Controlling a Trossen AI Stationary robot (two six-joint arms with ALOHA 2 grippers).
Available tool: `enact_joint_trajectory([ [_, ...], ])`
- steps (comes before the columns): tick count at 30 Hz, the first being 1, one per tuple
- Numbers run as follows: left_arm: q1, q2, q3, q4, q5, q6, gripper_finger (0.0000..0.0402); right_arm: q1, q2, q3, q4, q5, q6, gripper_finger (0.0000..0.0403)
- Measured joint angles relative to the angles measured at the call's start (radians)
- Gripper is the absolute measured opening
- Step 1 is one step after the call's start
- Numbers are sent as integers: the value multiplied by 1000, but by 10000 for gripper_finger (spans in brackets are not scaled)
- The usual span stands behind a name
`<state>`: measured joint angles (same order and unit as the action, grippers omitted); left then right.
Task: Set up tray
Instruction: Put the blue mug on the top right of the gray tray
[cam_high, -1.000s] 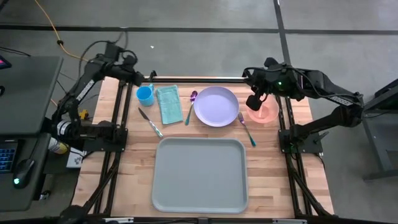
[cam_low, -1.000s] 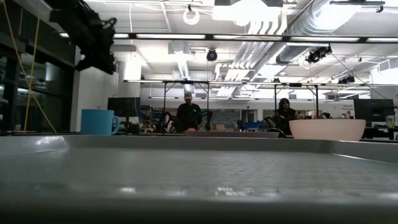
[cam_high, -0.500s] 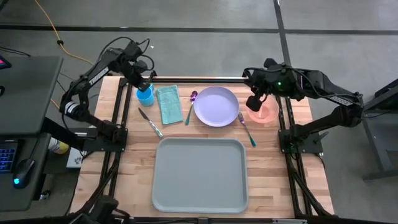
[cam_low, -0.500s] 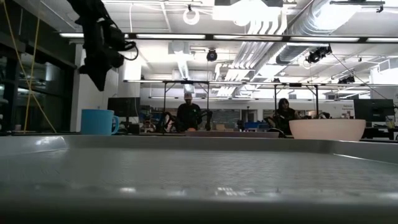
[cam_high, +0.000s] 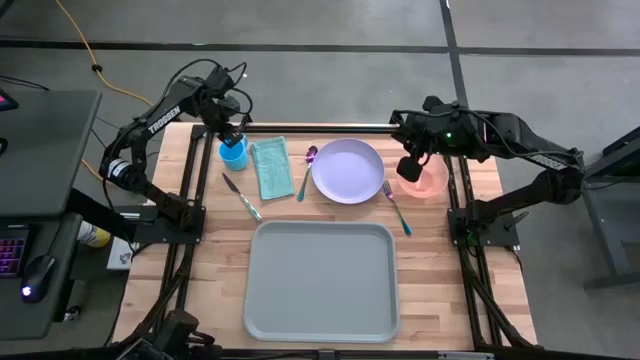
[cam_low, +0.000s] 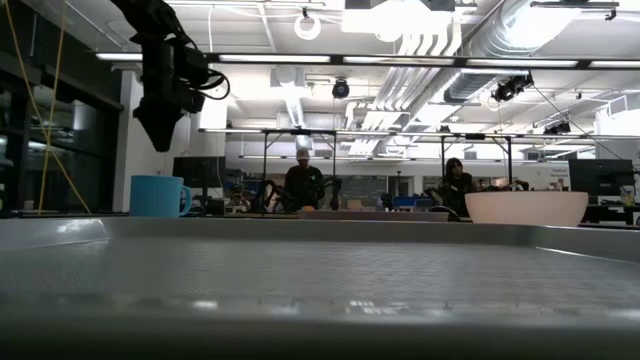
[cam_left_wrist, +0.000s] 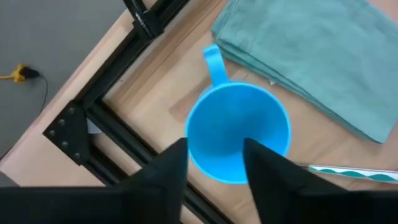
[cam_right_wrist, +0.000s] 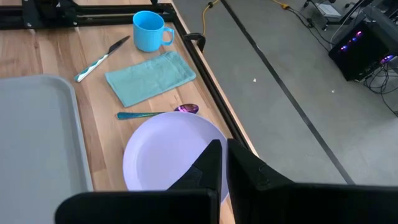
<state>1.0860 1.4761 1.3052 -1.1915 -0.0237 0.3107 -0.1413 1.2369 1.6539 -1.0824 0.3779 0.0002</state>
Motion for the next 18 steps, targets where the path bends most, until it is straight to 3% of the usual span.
enact_joint_trajectory([
  [7,0,29,0,13,-13,-12,264,0,0,0,-1,-3,0,0],
  [18,0,109,-1,36,-73,-28,261,0,0,0,-1,-10,26,0],
])
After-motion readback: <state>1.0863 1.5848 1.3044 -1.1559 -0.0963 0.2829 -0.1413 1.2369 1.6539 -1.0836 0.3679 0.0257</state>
